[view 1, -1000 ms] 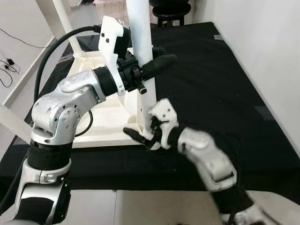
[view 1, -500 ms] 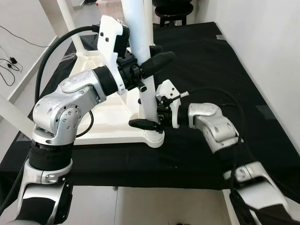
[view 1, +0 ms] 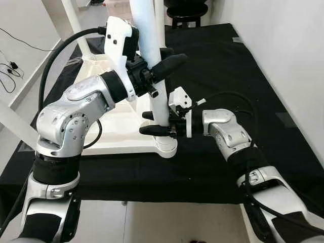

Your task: Building children table

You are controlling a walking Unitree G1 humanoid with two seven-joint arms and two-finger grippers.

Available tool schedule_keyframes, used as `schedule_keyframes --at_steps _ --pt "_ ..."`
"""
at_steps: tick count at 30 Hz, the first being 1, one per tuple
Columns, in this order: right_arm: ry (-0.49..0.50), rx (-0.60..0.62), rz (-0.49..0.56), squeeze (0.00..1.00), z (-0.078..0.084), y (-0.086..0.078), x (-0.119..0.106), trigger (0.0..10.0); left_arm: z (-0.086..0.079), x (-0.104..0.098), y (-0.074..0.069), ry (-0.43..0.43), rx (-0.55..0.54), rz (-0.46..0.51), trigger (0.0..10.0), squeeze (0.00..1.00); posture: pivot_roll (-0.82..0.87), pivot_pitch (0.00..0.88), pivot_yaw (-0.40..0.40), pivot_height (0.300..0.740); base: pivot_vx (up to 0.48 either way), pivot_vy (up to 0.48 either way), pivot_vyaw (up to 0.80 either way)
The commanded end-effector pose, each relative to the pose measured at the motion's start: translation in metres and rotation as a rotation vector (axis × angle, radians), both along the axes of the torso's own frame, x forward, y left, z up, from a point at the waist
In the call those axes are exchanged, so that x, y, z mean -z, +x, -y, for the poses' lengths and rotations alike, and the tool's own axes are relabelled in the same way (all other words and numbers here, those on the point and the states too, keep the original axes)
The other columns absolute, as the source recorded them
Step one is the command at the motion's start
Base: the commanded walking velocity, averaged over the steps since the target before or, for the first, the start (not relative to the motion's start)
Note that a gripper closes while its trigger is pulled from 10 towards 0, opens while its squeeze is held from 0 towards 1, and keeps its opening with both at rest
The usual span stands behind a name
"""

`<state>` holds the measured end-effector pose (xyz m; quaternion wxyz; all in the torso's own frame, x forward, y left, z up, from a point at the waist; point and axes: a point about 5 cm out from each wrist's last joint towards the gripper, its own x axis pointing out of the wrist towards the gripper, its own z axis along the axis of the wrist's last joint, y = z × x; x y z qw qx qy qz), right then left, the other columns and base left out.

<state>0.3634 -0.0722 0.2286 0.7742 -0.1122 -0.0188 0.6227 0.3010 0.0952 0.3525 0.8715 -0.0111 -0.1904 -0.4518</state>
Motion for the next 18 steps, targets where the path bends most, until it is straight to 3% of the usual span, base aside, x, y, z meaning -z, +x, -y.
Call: schedule_keyframes --at_steps 1,3,5,6,7,8,9,10,11,12,14,15,18 --pt "-0.005 0.044 -0.012 0.0 -0.01 0.0 0.008 0.0 0.005 0.008 0.001 0.013 0.009 -0.025 10.0 1.0 -0.03 0.174 0.054 0.74 0.0 0.0 0.0" --pt "-0.007 0.113 -0.025 0.0 -0.007 0.001 0.011 0.0 0.003 0.008 0.001 -0.001 -0.007 -0.031 10.0 1.0 -0.04 0.175 0.047 0.74 0.0 0.0 0.0" --pt "-0.017 0.264 -0.084 0.0 -0.002 0.0 0.022 0.0 0.001 0.008 0.002 -0.014 -0.04 -0.033 10.0 1.0 -0.04 0.179 0.036 0.74 0.0 0.0 0.0" --pt "-0.017 0.264 -0.084 0.0 -0.002 0.0 0.022 0.0 0.001 0.008 0.002 -0.014 -0.04 -0.033 10.0 1.0 -0.04 0.179 0.036 0.74 0.0 0.0 0.0" --pt "0.003 0.451 -0.116 0.0 -0.002 0.0 0.033 0.0 0.0 0.009 0.003 -0.019 -0.048 -0.038 10.0 0.0 -0.05 0.181 0.032 0.74 0.0 0.0 0.0" --pt "0.003 0.451 -0.116 0.0 -0.002 0.0 0.033 0.0 0.0 0.009 0.003 -0.019 -0.048 -0.038 10.0 0.0 -0.05 0.181 0.032 0.74 0.0 0.0 0.0" --pt "0.017 0.67 -0.164 0.0 -0.002 -0.005 0.05 0.0 0.0 0.01 0.003 -0.019 -0.042 -0.04 10.0 0.0 -0.05 0.177 0.027 0.74 0.0 0.0 0.0" --pt "0.025 0.766 -0.179 0.0 -0.01 -0.026 0.067 0.0 0.001 0.01 0.003 -0.016 -0.038 -0.042 10.0 0.0 -0.03 0.189 0.027 0.74 0.0 0.0 0.0" --pt "0.025 0.766 -0.179 0.0 -0.01 -0.026 0.067 0.0 0.001 0.01 0.003 -0.016 -0.038 -0.042 10.0 0.0 -0.03 0.189 0.027 0.74 0.0 0.0 0.0" --pt "0.04 0.807 -0.17 0.0 -0.017 -0.042 0.073 0.0 0.001 0.011 0.004 -0.012 -0.033 -0.043 10.0 0.0 -0.03 0.189 0.027 0.74 0.0 0.0 0.0" --pt "0.04 0.807 -0.17 0.0 -0.017 -0.042 0.073 0.0 0.001 0.011 0.004 -0.012 -0.033 -0.043 10.0 0.0 -0.03 0.189 0.027 0.74 0.0 0.0 0.0" --pt "0.064 0.815 -0.131 0.0 -0.023 -0.051 0.07 0.0 0.001 0.012 0.004 -0.011 -0.031 -0.046 10.0 0.0 -0.05 0.177 0.039 0.74 0.0 0.0 0.0" --pt "0.124 0.829 -0.061 0.0 -0.029 -0.047 0.059 0.0 -0.002 0.015 0.006 -0.004 -0.054 -0.054 10.0 0.0 -0.05 0.174 0.037 0.74 0.0 0.0 0.0"
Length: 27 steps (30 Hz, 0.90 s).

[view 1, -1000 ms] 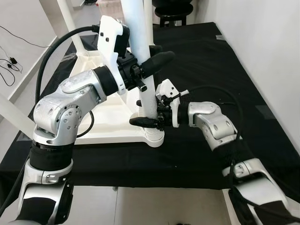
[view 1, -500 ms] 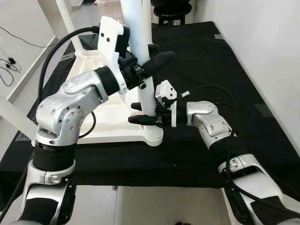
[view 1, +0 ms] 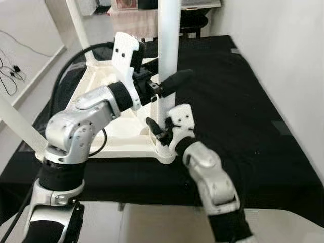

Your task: Building children table

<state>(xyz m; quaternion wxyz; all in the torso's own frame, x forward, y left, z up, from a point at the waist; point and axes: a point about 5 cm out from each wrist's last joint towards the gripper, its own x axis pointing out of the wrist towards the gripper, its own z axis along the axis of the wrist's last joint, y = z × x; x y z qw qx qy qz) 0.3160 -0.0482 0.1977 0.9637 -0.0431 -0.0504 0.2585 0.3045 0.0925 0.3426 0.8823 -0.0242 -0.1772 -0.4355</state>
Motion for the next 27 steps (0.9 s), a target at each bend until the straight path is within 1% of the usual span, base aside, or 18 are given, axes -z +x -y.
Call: schedule_keyframes --at_steps 1,4,9,11,22,23,24,25,26,27 --pt "-0.037 0.005 -0.122 0.0 -0.005 0.001 0.028 0.0 -0.005 0.005 0.002 0.013 -0.02 -0.015 10.0 0.0 -0.05 0.174 0.037 0.74 0.0 0.0 0.0" --pt "-0.035 0.02 -0.111 0.0 -0.008 -0.002 0.022 0.0 -0.004 0.004 0.002 0.007 -0.026 -0.013 10.0 0.0 -0.05 0.172 0.035 0.74 0.0 0.0 0.0" --pt "-0.019 0.046 -0.107 0.0 -0.009 -0.009 0.019 0.0 -0.002 0.005 0.002 0.008 -0.027 -0.012 10.0 0.0 -0.05 0.171 0.038 0.74 0.0 0.0 0.0" --pt "-0.017 0.047 -0.1 0.0 -0.009 -0.011 0.019 0.0 -0.001 0.004 0.001 0.005 -0.017 -0.012 0.0 0.0 -0.05 0.169 0.042 0.74 0.0 0.0 0.0" --pt "-0.005 0.04 -0.079 0.0 -0.013 -0.014 0.015 0.0 -0.001 0.003 0.0 0.012 0.006 -0.011 0.0 0.0 -0.04 0.162 0.053 0.74 0.0 0.0 0.0" --pt "-0.005 0.039 -0.071 0.0 -0.013 -0.013 0.014 10.0 0.0 0.003 -0.001 0.015 0.011 -0.01 0.0 0.0 -0.04 0.156 0.053 0.74 0.0 0.0 0.0" --pt "0.001 0.025 -0.064 0.0 -0.013 -0.013 0.012 10.0 0.0 0.003 -0.001 0.017 0.016 -0.009 0.0 0.0 -0.04 0.156 0.053 0.74 0.0 0.0 0.0" --pt "0.003 -0.029 -0.044 0.0 -0.014 -0.012 0.007 10.0 0.001 0.003 -0.002 0.019 0.022 -0.008 0.0 0.0 -0.04 0.153 0.053 0.74 0.0 0.0 0.0" --pt "0.013 -0.103 -0.03 1.0 -0.014 -0.011 0.003 10.0 0.001 0.003 -0.002 0.021 0.027 -0.007 0.0 0.0 -0.04 0.153 0.053 0.74 0.0 0.0 0.0" --pt "0.013 -0.103 -0.03 1.0 -0.014 -0.011 0.003 10.0 0.001 0.003 -0.002 0.021 0.027 -0.007 0.0 0.0 -0.04 0.153 0.053 0.74 0.0 0.0 0.0"
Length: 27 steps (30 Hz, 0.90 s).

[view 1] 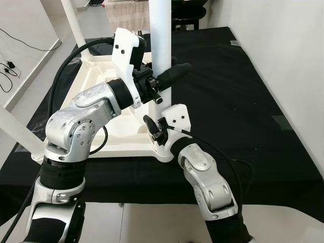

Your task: Building children table

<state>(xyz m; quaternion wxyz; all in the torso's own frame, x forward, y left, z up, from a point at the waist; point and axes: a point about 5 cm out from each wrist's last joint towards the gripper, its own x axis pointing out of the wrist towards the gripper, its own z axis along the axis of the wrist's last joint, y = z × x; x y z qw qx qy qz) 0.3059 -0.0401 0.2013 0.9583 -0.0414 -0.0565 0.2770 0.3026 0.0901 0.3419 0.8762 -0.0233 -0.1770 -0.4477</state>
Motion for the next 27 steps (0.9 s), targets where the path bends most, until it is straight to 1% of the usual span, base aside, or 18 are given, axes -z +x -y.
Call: schedule_keyframes --at_steps 1,2,3,6,7,8,10,12,13,14,15,16,17,18,20,21,23,27 --pt "0.026 -0.177 -0.033 1.0 -0.005 0.0 0.0 10.0 -0.001 0.002 0.0 0.016 0.008 -0.009 0.0 0.0 -0.04 0.147 0.053 0.74 0.0 0.0 0.0" --pt "0.039 -0.252 -0.028 1.0 -0.004 0.0 -0.005 10.0 0.0 0.003 -0.001 0.017 0.013 -0.009 0.0 0.0 -0.04 0.147 0.053 0.74 0.0 0.0 0.0" --pt "-0.001 -0.364 0.004 1.0 0.003 0.006 -0.013 10.0 0.001 0.003 -0.001 0.018 0.022 -0.008 0.0 0.0 -0.04 0.143 0.051 0.74 0.0 0.0 0.0" --pt "-0.084 -0.459 0.046 1.0 0.012 0.014 -0.019 10.0 0.003 0.004 -0.002 0.02 0.029 -0.005 0.0 0.0 -0.04 0.14 0.05 0.74 0.0 0.0 0.0" --pt "-0.084 -0.459 0.046 1.0 0.012 0.014 -0.019 10.0 0.003 0.004 -0.002 0.02 0.029 -0.005 0.0 0.0 -0.04 0.14 0.05 0.74 0.0 0.0 0.0" --pt "-0.113 -0.496 0.047 0.0 0.017 0.018 -0.021 10.0 0.005 0.004 -0.003 0.02 0.034 -0.004 0.0 0.0 -0.04 0.137 0.048 0.74 0.0 0.0 0.0" --pt "-0.129 -0.518 0.046 0.0 0.019 0.021 -0.023 10.0 0.005 0.004 -0.004 0.02 0.037 -0.004 0.0 0.0 -0.04 0.137 0.048 0.74 0.0 0.0 0.0" --pt "-0.179 -0.626 0.051 0.0 0.022 0.028 -0.03 10.0 0.007 0.005 -0.005 0.026 0.047 0.002 0.0 0.0 -0.04 0.137 0.048 0.74 0.0 0.0 0.0" --pt "-0.179 -0.626 0.051 0.0 0.022 0.028 -0.03 10.0 0.007 0.005 -0.005 0.026 0.047 0.002 0.0 0.0 -0.04 0.137 0.048 0.74 0.0 0.0 0.0" --pt "-0.207 -0.683 0.041 0.0 0.02 0.032 -0.033 10.0 0.009 0.006 -0.007 0.031 0.06 0.007 0.0 0.0 -0.03 0.138 0.046 0.74 0.0 0.0 0.0" --pt "-0.207 -0.683 0.041 0.0 0.02 0.032 -0.033 10.0 0.009 0.006 -0.007 0.031 0.06 0.007 0.0 0.0 -0.03 0.138 0.046 0.74 0.0 0.0 0.0" --pt "-0.228 -0.734 0.028 0.0 0.018 0.035 -0.035 10.0 0.011 0.006 -0.009 0.036 0.078 0.014 0.0 0.0 -0.03 0.138 0.046 0.74 0.0 0.0 0.0" --pt "-0.228 -0.734 0.028 0.0 0.018 0.035 -0.035 10.0 0.011 0.006 -0.009 0.036 0.078 0.014 0.0 0.0 -0.03 0.138 0.046 0.74 0.0 0.0 0.0" --pt "-0.253 -0.815 -0.013 0.0 0.014 0.038 -0.034 5.8 0.014 0.007 -0.014 0.042 0.117 0.033 0.0 0.0 -0.03 0.14 0.044 0.74 0.0 0.0 0.0" --pt "-0.256 -0.83 -0.021 0.0 0.013 0.039 -0.034 5.8 0.015 0.007 -0.015 0.043 0.125 0.037 0.0 0.0 -0.03 0.14 0.044 0.74 0.0 0.0 0.0" --pt "-0.274 -0.874 -0.033 0.0 0.012 0.039 -0.032 0.0 0.016 0.007 -0.016 0.044 0.14 0.041 0.0 0.0 -0.02 0.142 0.044 0.74 0.0 0.0 0.0" --pt "-0.294 -0.926 -0.044 0.0 0.009 0.038 -0.029 0.0 0.016 0.007 -0.018 0.046 0.155 0.043 0.0 0.0 -0.02 0.142 0.045 0.74 0.0 0.0 0.0" --pt "-0.303 -0.956 -0.046 0.0 0.007 0.04 -0.029 0.0 0.016 0.007 -0.018 0.05 0.163 0.045 0.0 0.0 -0.02 0.144 0.047 0.74 0.0 0.0 0.0"
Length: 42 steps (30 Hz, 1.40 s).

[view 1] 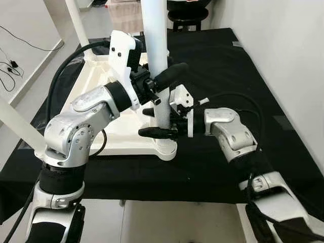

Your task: Building children table

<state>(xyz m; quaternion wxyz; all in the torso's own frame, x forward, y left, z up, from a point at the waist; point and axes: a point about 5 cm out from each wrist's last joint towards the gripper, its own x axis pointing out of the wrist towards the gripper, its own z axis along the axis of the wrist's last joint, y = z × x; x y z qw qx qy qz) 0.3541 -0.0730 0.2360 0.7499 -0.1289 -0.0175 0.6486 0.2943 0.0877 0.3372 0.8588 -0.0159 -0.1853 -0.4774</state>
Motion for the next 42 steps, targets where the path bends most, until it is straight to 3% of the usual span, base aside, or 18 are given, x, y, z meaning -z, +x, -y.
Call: schedule_keyframes --at_steps 1,10,11,12,13,15,16,17,18,20,21,22,25,33,34,40,41,42 --pt "-0.048 -0.113 -0.006 0.0 -0.026 -0.006 0.007 0.0 0.014 0.002 -0.009 0.036 0.1 0.017 0.0 0.0 -0.02 0.144 0.049 0.74 0.0 0.0 0.0" --pt "-0.041 -0.031 0.011 0.0 -0.018 0.001 0.016 0.0 0.016 0.005 -0.008 0.042 0.104 0.017 0.0 0.0 -0.03 0.15 0.055 0.74 0.0 0.0 0.0" --pt "-0.029 -0.002 0.019 0.0 -0.015 0.001 0.017 0.0 0.015 0.005 -0.006 0.033 0.092 0.01 4.7 0.35 -0.04 0.153 0.059 0.74 0.0 0.0 0.0" --pt "-0.02 0.016 0.025 0.0 -0.013 0.001 0.018 0.0 0.014 0.006 -0.005 0.026 0.083 0.004 4.7 0.35 -0.04 0.153 0.059 0.74 0.0 0.0 0.0" --pt "-0.016 0.06 0.034 0.0 -0.008 0.001 0.019 0.0 0.013 0.005 -0.002 0.02 0.061 -0.005 10.0 1.0 -0.04 0.158 0.057 0.74 0.0 0.0 0.0" --pt "-0.015 0.089 0.041 0.0 -0.005 0.001 0.02 0.0 0.012 0.005 -0.001 0.016 0.047 -0.011 10.0 1.0 -0.04 0.158 0.057 0.74 0.0 0.0 0.0" --pt "-0.028 0.16 0.045 0.0 -0.001 0.0 0.024 0.0 0.01 0.005 0.002 0.011 0.031 -0.02 10.0 0.0 -0.05 0.161 0.05 0.74 0.0 0.0 0.0" --pt "-0.028 0.16 0.045 0.0 -0.001 0.0 0.024 0.0 0.01 0.005 0.002 0.011 0.031 -0.02 10.0 0.0 -0.05 0.161 0.05 0.74 0.0 0.0 0.0" --pt "-0.04 0.388 -0.004 0.0 0.002 0.004 0.033 0.0 0.008 0.003 0.004 0.001 0.011 -0.028 10.0 0.0 -0.04 0.166 0.041 0.74 0.0 0.0 0.0" --pt "-0.072 0.665 -0.054 0.0 0.009 0.006 0.046 0.0 0.005 0.003 0.005 -0.01 -0.007 -0.036 10.0 0.0 -0.04 0.166 0.041 0.74 0.0 0.0 0.0" --pt "-0.072 0.722 -0.082 0.0 -0.004 -0.014 0.063 0.0 0.003 0.002 0.007 -0.013 -0.023 -0.043 10.0 0.0 -0.03 0.17 0.04 0.74 0.0 0.0 0.0" --pt "-0.057 0.737 -0.096 0.0 -0.013 -0.03 0.071 0.0 0.002 0.002 0.009 -0.013 -0.033 -0.047 10.0 0.0 -0.03 0.17 0.04 0.74 0.0 0.0 0.0" --pt "-0.018 0.833 -0.073 0.0 -0.021 -0.038 0.076 0.0 0.001 0.004 0.01 -0.009 -0.044 -0.055 10.0 0.0 -0.04 0.165 0.054 0.74 0.0 0.0 0.0" --pt "0.031 0.903 -0.083 0.0 -0.024 -0.02 0.071 0.0 0.003 0.007 0.011 0.005 -0.047 -0.06 10.0 0.0 -0.03 0.162 0.054 0.74 0.0 0.0 0.0" --pt "0.026 0.913 -0.077 0.0 -0.022 -0.018 0.068 0.0 0.002 0.006 0.011 0.0 -0.048 -0.06 0.0 0.0 -0.04 0.16 0.052 0.74 0.0 0.0 0.0" --pt "0.024 0.975 -0.042 0.0 -0.014 -0.016 0.054 0.0 0.002 0.005 0.011 -0.002 -0.048 -0.057 0.0 0.0 -0.03 0.152 0.05 0.74 0.0 0.0 0.0" --pt "0.031 0.981 -0.026 0.0 -0.012 -0.015 0.049 3.5 0.002 0.004 0.01 -0.001 -0.048 -0.056 0.0 0.0 -0.03 0.152 0.05 0.74 0.0 0.0 0.0" --pt "0.038 0.972 -0.007 0.0 -0.011 -0.013 0.044 10.0 0.002 0.005 0.01 0.001 -0.047 -0.056 0.0 0.0 -0.03 0.151 0.05 0.74 0.0 0.0 0.0"
